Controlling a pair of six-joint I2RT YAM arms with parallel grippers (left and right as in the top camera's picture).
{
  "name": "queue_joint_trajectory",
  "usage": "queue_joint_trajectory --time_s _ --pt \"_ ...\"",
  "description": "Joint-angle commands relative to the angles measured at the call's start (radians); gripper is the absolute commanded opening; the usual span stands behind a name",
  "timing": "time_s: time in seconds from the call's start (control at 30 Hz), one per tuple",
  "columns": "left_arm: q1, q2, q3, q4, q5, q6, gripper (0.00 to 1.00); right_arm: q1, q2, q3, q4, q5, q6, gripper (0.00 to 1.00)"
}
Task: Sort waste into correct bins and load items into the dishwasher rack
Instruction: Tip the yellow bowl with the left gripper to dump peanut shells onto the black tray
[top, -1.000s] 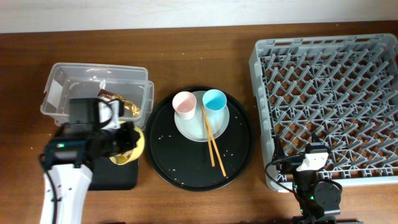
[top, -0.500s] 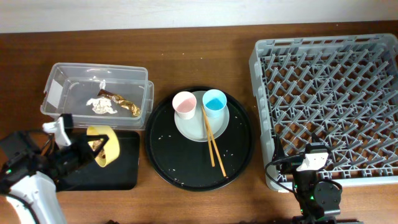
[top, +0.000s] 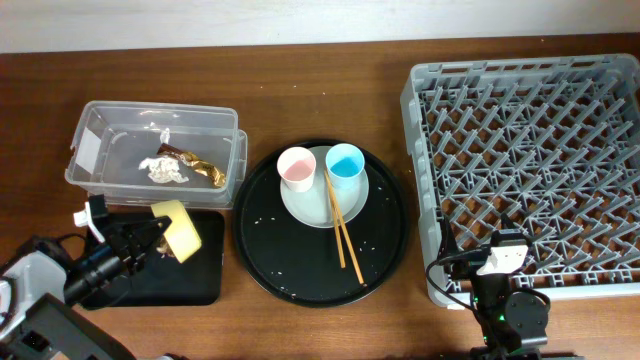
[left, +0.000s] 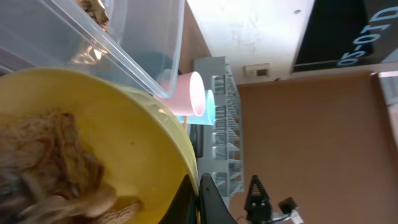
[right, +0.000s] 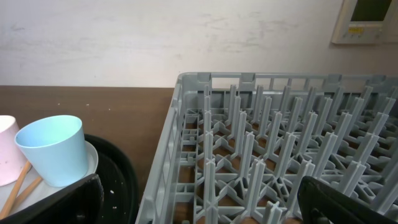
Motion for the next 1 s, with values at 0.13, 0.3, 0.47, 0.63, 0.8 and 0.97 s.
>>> queue_joint_trajectory --time_s 0.13,0.3,0.47,0.63,0.8,0.97 --pt "0.059 0.014 -0.005 -0.049 0.082 0.073 0.00 0.005 -0.006 -0.005 -0.007 0.012 -0.003 0.98" --pt "0.168 0.014 -0.005 -0.061 0.080 0.073 0.00 0.005 -0.006 -0.005 -0.007 0.012 -0.003 0.98" --pt "0.233 0.014 -0.005 -0.117 0.087 0.108 0.00 0.005 -0.006 -0.005 -0.007 0.012 -0.003 0.98" --pt "0.237 0.014 -0.005 -0.157 0.143 0.234 0.00 0.005 -0.006 -0.005 -0.007 0.012 -0.003 0.98" --pt "0.236 0.014 -0.005 -0.165 0.161 0.243 0.00 0.005 -0.006 -0.005 -0.007 0.012 -0.003 0.98" --pt "0.236 0.014 -0.005 -0.250 0.188 0.323 0.00 0.005 -0.006 -0.005 -0.007 0.012 -0.003 0.98"
